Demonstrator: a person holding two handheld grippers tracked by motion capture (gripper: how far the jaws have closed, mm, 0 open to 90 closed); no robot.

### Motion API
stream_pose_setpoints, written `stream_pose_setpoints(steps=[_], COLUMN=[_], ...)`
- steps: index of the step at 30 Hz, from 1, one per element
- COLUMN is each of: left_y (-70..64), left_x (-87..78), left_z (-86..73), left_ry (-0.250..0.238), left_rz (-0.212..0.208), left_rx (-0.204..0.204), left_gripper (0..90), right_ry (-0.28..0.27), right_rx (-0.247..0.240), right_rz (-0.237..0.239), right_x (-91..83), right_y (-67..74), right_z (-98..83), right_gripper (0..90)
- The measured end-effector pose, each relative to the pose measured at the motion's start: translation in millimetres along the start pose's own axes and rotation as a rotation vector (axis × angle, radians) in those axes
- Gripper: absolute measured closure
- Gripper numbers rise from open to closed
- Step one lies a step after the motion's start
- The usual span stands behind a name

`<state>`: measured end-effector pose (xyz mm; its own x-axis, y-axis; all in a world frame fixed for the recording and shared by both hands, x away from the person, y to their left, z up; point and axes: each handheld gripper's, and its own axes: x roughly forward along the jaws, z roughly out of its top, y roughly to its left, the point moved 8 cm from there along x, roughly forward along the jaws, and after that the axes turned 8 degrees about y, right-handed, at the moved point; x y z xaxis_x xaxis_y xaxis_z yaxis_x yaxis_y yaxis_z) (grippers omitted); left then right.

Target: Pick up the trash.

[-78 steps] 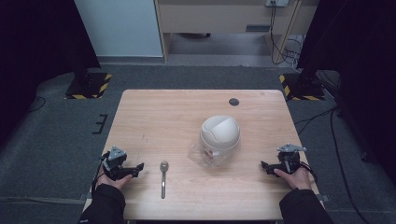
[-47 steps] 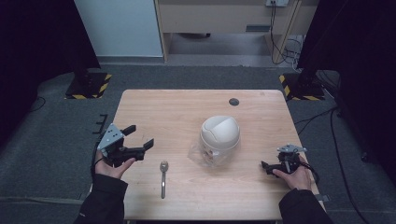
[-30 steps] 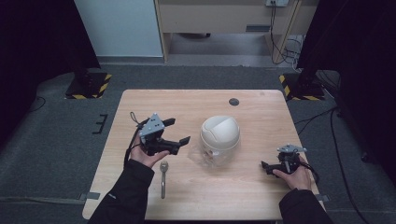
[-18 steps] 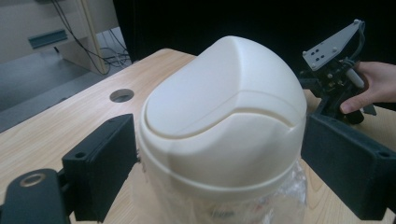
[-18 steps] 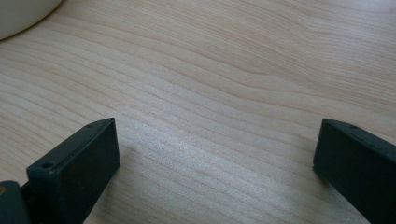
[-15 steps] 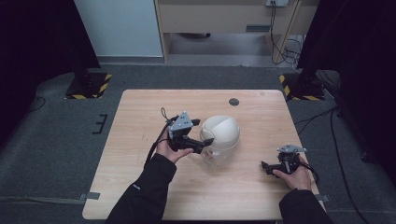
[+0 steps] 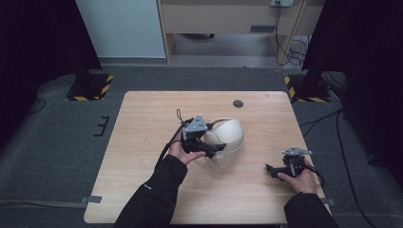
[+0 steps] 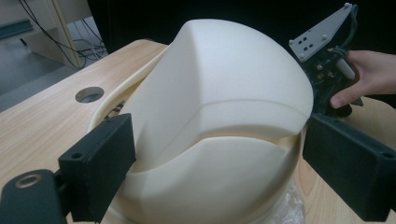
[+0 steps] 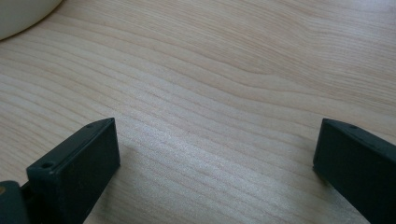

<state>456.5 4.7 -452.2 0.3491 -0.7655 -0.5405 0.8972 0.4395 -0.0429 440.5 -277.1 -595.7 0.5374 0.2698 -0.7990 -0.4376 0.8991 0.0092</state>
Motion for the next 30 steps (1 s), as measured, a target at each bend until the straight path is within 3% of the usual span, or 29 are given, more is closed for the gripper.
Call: stream_pose_setpoints(steps=[3,10,13,18,22,30], left_y=[-2.2,-4.7,-2.9,1.7,1.6,-1.6], left_x=[3.1,8.6,6.1,-2.0,-11.7,-41.4], left_z=[4.5,9.6,13.3,19.0,23.6,30.1], left_ry=[0.003,-0.009,-0.040,-0.081,-0.096,-0.113], left_rz=[-0.023,-0.023,-0.036,-0.017,-0.007,0.059], left_rx=[-0.006,-0.026,-0.069,-0.099,-0.088,-0.024], left_gripper=[9.8,14.1,17.0,20.4,19.8,18.0], right_ry=[0.000,0.002,0.002,0.001,0.002,0.002], right_rx=[0.000,0.003,0.003,0.003,0.003,0.003], right_rz=[0.000,0.001,0.001,0.001,0.001,0.001], right_x=[0.0,-0.2,-0.2,-0.1,-0.2,-0.2], right_y=[0.0,0.4,0.4,0.4,0.4,0.4], right_z=[0.0,-0.2,-0.2,-0.2,-0.2,-0.2], right_gripper=[0.8,0.8,0.8,0.8,0.8,0.8])
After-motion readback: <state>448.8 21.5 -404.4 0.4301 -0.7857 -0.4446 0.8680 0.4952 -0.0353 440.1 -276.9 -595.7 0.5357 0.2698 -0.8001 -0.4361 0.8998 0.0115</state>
